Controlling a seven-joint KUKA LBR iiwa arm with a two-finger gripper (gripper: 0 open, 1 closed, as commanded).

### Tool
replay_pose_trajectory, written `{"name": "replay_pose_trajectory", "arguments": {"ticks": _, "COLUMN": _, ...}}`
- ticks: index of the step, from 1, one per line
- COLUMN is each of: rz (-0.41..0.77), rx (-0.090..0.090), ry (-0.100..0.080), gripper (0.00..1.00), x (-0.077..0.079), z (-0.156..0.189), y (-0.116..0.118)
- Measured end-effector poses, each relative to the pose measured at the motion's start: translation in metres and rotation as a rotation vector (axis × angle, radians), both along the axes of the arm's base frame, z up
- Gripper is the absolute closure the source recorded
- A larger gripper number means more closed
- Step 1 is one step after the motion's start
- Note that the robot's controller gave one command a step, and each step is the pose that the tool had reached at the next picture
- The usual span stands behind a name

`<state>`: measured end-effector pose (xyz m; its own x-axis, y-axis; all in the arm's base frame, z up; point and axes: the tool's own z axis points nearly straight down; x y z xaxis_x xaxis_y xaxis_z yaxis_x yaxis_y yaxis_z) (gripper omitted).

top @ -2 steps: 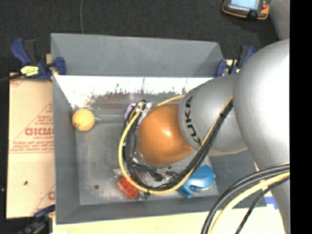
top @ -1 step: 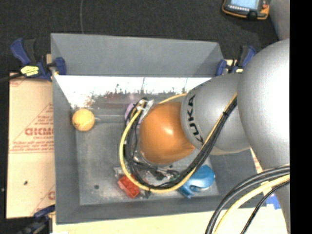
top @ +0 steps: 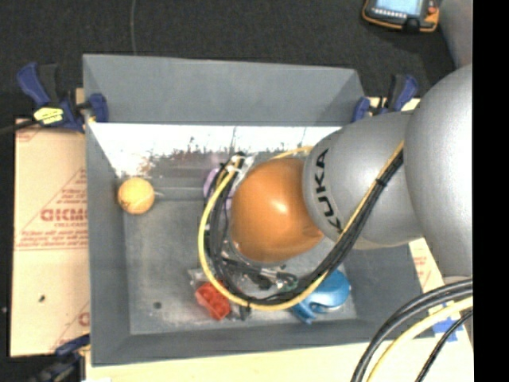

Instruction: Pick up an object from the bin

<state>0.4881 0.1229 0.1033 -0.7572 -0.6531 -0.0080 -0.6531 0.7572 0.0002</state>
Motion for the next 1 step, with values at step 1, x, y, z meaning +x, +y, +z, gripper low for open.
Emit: {"name": "replay_pose_trajectory", "arguments": {"ticks": 1, "rz": -0.003, "rx": 0.0, "ry": 0.0, "gripper": 1.0, "x": 0.0001, "z": 0.0363, "y": -0.0004}}
